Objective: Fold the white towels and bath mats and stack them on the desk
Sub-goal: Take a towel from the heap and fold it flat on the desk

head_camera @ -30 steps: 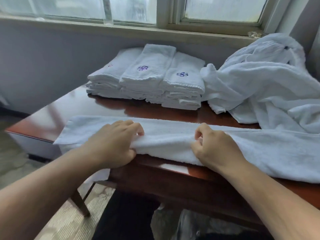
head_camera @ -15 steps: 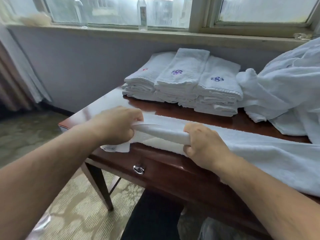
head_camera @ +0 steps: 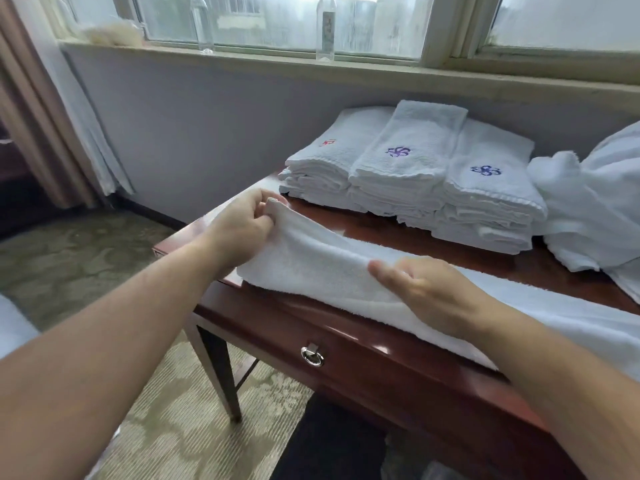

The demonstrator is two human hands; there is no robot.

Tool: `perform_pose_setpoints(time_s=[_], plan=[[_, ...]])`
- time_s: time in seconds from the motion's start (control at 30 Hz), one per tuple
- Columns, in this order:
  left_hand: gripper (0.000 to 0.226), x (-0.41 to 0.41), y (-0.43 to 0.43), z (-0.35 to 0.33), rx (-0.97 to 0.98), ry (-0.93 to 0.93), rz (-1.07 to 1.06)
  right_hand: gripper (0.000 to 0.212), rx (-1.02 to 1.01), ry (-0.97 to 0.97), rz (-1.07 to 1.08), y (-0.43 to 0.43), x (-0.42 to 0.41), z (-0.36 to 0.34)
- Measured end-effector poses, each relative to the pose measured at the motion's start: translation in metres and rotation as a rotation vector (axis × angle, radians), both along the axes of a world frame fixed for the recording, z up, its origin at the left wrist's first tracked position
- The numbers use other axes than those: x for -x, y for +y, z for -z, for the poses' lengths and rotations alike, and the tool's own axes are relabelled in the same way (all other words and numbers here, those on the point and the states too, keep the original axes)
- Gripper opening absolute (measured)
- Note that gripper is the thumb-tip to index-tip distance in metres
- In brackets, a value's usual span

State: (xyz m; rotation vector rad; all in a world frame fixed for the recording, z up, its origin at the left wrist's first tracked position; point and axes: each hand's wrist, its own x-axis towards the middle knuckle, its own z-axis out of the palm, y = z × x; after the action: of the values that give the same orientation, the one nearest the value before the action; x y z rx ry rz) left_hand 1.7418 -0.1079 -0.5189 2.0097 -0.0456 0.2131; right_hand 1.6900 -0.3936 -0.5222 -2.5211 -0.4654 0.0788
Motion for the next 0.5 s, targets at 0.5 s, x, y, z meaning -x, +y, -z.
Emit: perform_pose_setpoints(time_s=[0.5], plan=[[0.022,-0.049,-0.013,0.015,-0.486,0.067,-0.177,0.02,0.371,-0.084,0.209,-0.011,-0.07,-0.011]])
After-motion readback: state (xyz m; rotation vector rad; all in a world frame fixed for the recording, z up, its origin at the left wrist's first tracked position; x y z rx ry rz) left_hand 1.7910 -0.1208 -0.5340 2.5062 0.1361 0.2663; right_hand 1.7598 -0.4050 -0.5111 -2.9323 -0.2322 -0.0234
